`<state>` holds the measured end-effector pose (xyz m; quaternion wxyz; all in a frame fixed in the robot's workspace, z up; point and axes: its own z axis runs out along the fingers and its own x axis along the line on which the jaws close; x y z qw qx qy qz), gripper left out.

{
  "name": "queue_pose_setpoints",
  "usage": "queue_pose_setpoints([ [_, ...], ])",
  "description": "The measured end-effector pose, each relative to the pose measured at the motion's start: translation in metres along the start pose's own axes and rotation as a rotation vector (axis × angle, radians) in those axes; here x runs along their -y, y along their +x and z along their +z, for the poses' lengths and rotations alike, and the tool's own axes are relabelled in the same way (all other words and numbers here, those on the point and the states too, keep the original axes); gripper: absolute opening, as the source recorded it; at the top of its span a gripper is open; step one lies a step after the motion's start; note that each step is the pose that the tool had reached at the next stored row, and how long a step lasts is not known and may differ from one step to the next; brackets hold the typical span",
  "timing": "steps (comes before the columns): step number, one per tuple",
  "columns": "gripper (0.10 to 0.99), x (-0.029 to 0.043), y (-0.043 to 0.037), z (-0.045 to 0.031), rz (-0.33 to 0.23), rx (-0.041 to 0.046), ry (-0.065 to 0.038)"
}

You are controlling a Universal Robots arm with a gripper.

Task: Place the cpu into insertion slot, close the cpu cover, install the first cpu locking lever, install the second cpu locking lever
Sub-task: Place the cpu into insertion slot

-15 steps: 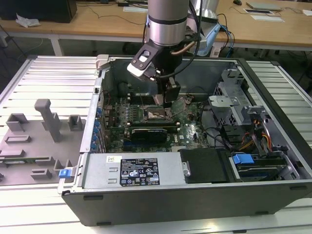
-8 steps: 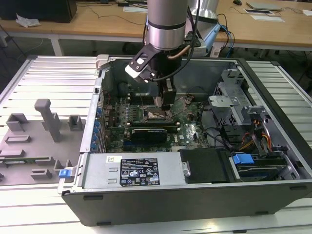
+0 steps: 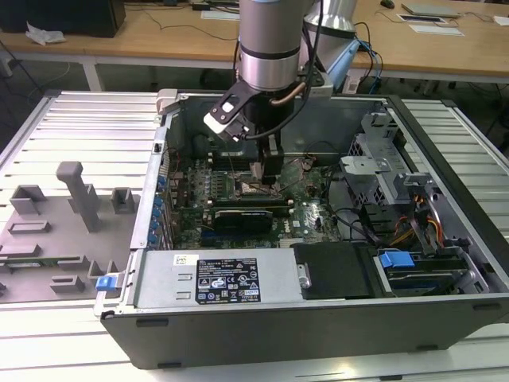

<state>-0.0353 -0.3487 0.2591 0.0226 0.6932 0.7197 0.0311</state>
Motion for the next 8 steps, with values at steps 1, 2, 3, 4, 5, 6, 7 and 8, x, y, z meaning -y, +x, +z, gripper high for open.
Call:
queue_pose_setpoints([
  [1, 0.541, 0.0001, 0.0008, 0.0014, 0.003, 0.0002, 0.000],
  [2, 0.541, 0.0001, 0.0016, 0.0028, 0.005, 0.0003, 0.000],
  [3, 0.541, 0.0002, 0.0024, 0.0040, 0.008, 0.0004, 0.000],
  [4, 0.541, 0.0002, 0.0033, 0.0052, 0.009, 0.0006, 0.000],
  [5, 0.541, 0.0003, 0.0047, 0.0064, 0.011, 0.0007, 0.000],
  [6, 0.541, 0.0003, 0.0062, 0.0075, 0.012, 0.0008, 0.000],
  [7, 0.541, 0.0003, 0.0078, 0.0088, 0.013, 0.0008, 0.000],
  [8, 0.541, 0.0004, 0.0089, 0.0097, 0.014, 0.0010, 0.000],
])
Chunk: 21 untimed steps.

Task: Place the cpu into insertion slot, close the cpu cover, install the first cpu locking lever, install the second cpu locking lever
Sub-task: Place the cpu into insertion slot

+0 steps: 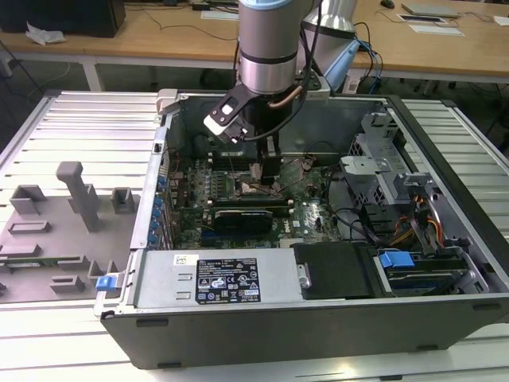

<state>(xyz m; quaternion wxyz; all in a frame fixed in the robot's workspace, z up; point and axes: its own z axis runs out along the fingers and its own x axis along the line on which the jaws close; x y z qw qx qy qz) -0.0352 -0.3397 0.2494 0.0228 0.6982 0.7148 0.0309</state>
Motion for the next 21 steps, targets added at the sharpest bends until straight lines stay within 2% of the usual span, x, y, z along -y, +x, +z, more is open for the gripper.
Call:
queue_pose_setpoints([
  [11, 0.541, 0.0055, 0.0144, 0.0180, 0.010, 0.0007, 0.000],
  [21, 0.541, 0.0108, 0.0184, 0.0324, 0.010, 0.0008, 0.000],
])
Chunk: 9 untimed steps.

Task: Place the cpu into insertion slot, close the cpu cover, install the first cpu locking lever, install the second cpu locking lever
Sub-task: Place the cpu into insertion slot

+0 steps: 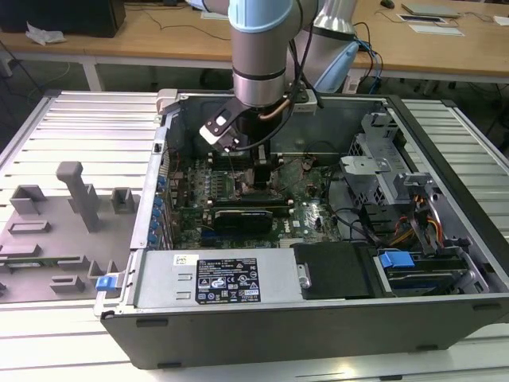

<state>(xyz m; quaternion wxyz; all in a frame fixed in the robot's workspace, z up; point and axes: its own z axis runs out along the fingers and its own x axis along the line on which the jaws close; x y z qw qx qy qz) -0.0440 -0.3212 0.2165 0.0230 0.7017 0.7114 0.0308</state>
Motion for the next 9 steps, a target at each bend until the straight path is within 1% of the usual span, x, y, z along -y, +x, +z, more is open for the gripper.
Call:
queue_pose_setpoints([
  [5, 0.541, 0.0026, 0.0010, 0.0082, 0.002, 0.0001, 0.000],
  [9, 0.541, 0.0033, 0.0011, 0.0119, 0.003, 0.0002, 0.000],
])
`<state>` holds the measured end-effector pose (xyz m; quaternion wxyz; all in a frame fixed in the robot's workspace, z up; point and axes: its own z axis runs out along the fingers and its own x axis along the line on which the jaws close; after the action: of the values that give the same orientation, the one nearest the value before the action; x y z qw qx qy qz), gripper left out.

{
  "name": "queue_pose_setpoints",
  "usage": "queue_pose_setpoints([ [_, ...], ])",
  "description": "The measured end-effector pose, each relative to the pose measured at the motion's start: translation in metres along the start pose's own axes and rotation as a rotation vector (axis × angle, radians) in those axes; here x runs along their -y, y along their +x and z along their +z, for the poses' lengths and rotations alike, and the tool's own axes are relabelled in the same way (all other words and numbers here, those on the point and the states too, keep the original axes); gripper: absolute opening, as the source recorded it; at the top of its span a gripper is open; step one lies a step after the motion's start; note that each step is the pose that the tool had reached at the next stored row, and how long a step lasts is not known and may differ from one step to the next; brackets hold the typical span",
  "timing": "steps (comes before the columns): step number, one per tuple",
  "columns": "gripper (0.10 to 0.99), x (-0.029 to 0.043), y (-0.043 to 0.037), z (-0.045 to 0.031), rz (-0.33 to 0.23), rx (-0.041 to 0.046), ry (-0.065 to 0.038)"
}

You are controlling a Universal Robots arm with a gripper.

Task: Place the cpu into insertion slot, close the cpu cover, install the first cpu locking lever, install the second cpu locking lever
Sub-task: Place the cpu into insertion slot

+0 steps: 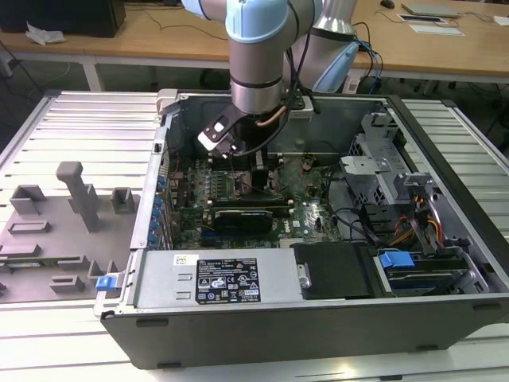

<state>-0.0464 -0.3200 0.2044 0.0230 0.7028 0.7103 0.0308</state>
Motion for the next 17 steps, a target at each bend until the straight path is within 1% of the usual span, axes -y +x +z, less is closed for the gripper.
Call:
queue_pose_setpoints([
  [5, 0.541, 0.0005, 0.0009, 0.0021, 0.001, 0.0001, 0.000],
  [8, 0.541, 0.0009, 0.0011, 0.0046, 0.001, 0.0004, 0.000],
  [17, 0.541, 0.0015, 0.0012, 0.0049, 0.001, 0.0001, 0.000],
])
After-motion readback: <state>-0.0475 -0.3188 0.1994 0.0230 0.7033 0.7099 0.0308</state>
